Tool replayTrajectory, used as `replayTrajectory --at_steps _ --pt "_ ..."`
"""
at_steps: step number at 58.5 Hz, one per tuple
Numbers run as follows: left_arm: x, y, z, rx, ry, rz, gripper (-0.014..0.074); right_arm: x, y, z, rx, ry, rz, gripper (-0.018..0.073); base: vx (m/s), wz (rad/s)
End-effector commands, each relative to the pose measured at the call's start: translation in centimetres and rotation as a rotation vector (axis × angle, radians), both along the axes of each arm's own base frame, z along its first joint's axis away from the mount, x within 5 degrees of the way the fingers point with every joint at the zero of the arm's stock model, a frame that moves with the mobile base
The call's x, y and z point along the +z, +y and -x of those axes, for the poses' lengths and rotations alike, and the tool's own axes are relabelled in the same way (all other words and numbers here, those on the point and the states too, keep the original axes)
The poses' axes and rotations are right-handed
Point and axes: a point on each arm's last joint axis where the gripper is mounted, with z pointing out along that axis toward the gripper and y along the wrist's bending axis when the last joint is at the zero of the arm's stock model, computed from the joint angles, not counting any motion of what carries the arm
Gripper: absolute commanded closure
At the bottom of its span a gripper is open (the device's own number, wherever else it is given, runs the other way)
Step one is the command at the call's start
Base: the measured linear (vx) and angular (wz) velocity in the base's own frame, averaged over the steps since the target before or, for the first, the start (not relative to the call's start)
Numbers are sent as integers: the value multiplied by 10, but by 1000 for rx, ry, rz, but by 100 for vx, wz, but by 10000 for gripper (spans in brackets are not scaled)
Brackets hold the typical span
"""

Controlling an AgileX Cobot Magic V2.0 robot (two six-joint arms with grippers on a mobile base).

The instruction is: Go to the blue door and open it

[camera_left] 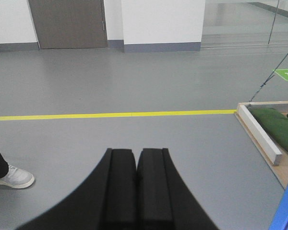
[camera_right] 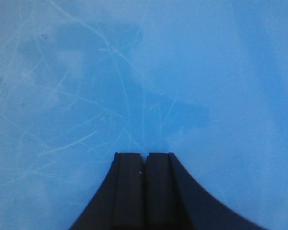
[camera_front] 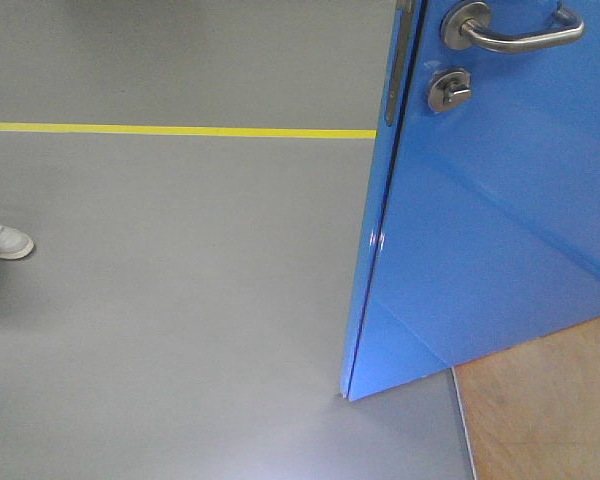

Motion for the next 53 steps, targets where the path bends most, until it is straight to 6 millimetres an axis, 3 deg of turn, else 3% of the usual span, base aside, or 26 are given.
replayTrajectory --at_steps 1,53 --pt "17 -1 1 -8 -115 9 524 27 -4 12 -34 -128 -6 547 22 8" --pt "17 -1 1 -8 -115 9 524 27 -4 12 -34 -128 -6 547 21 3"
